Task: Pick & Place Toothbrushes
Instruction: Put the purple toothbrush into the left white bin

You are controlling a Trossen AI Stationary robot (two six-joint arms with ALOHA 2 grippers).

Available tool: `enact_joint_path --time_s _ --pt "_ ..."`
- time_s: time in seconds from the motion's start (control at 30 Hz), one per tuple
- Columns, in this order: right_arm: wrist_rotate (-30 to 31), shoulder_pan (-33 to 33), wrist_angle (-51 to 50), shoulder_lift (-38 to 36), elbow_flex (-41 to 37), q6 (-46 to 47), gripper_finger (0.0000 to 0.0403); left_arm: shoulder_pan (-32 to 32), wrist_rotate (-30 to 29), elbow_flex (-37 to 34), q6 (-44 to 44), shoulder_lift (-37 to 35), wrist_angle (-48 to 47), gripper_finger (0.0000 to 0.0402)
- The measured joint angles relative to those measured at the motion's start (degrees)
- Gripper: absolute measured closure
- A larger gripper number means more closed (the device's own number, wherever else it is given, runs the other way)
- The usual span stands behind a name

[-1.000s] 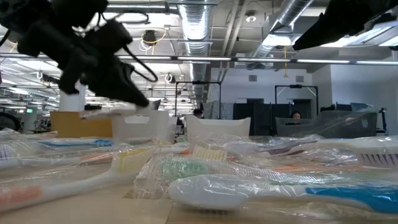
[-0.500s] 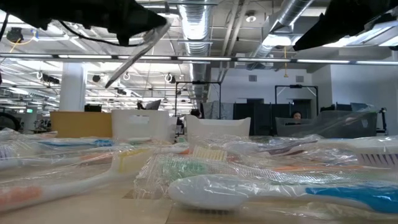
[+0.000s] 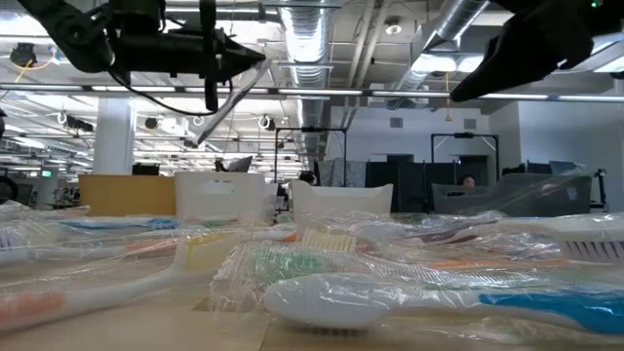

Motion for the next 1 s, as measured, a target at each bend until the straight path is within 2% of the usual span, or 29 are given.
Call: enact_joint_path --time_s 0.13,0.33,0.57,0.7,1.0 --pt "-1.8 -1.4 1.6 0.7 0.0 -2.4 0.0258 1.3 0.2 0.0 -0.6 1.5 4.4 0.0401" --pt "-3.9 -2.6 2.8 0.7 0.0 -3.1 0.0258 2.0 -2.9 4.0 -1.8 7.6 4.5 0.0401" --pt "-5.7 -1.6 3.6 0.7 0.0 -3.1 0.0258 6.3 -3.5 6.4 -4.4 14.9 2.6 0.0401" --pt "-6.8 -0.4 3.5 0.7 0.0 -3.7 0.0258 7.3 -3.5 6.4 -6.7 16.3 1.7 0.0401" --pt "-6.9 1.7 3.5 0.7 0.0 -4.0 0.0258 7.7 -7.0 6.4 -3.6 16.3 -4.8 0.0401"
